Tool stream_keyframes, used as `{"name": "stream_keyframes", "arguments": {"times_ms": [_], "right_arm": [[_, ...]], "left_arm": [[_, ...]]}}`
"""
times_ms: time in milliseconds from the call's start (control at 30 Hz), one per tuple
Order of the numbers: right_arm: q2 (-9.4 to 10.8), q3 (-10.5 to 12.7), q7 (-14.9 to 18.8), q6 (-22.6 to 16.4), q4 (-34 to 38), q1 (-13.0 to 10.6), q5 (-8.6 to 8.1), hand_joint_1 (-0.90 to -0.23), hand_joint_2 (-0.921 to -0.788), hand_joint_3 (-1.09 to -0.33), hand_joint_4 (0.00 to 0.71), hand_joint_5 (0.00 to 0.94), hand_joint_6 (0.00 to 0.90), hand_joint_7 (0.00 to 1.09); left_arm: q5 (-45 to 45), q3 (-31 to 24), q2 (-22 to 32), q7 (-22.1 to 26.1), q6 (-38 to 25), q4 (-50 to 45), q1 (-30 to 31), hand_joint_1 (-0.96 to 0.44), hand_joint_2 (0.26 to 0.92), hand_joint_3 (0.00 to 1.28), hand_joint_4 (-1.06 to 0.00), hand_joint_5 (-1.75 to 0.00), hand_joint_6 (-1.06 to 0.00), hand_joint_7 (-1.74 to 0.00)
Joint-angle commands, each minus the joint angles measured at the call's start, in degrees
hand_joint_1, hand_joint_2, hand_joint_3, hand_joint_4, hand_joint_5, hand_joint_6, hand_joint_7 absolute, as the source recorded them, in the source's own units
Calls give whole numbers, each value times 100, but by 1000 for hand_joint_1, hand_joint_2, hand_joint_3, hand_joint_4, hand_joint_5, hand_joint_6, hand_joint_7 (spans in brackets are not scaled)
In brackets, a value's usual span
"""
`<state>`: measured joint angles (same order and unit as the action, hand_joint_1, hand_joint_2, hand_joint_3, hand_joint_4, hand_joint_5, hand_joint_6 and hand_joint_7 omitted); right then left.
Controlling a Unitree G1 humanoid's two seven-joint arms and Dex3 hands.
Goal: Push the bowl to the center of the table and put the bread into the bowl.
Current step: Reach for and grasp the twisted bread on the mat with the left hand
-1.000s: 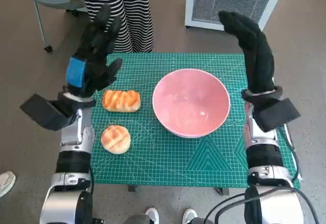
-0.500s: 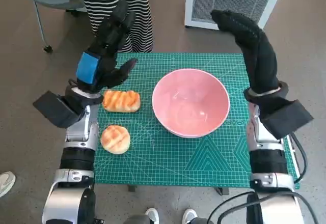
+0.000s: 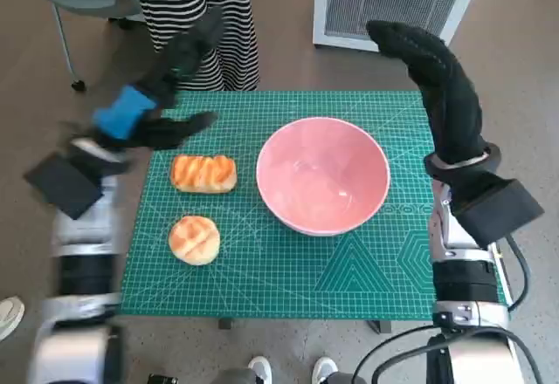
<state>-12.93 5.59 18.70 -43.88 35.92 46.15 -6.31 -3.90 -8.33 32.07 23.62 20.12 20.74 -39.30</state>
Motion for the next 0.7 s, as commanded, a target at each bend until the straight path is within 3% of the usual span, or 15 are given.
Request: {"name": "stream_keyframes", "arguments": {"times_ms": [33,167,267,433,700], "right_arm": [[-39,-78,-34,64,-63,-132,164,-813,-921,-813,285,0,0,725],[-68,-83,-57,43,-49,-116,209,-817,-921,-815,285,0,-1,727],[-78,-84,-79,44,-42,-102,248,-820,-921,-815,285,0,-1,728],[-77,-84,-86,31,15,-67,254,-823,-921,-815,285,1,-1,729],[-65,-71,-75,-15,101,-29,212,-820,-921,-814,284,0,-1,730]], "left_arm": [[-678,240,444,-159,-350,-218,14,-650,847,12,-109,-2,-162,-25],[-1328,635,647,-225,-681,-185,-69,-581,820,3,-137,-13,-188,-32],[-1735,948,756,-155,-931,-107,-171,-629,828,6,-152,-14,-207,-35],[-2207,1437,804,216,-1506,-55,-379,-675,829,3,-161,-10,-237,-41],[-2579,1987,542,708,-2487,141,-699,-594,777,1,-160,-3,-257,-34]]}}
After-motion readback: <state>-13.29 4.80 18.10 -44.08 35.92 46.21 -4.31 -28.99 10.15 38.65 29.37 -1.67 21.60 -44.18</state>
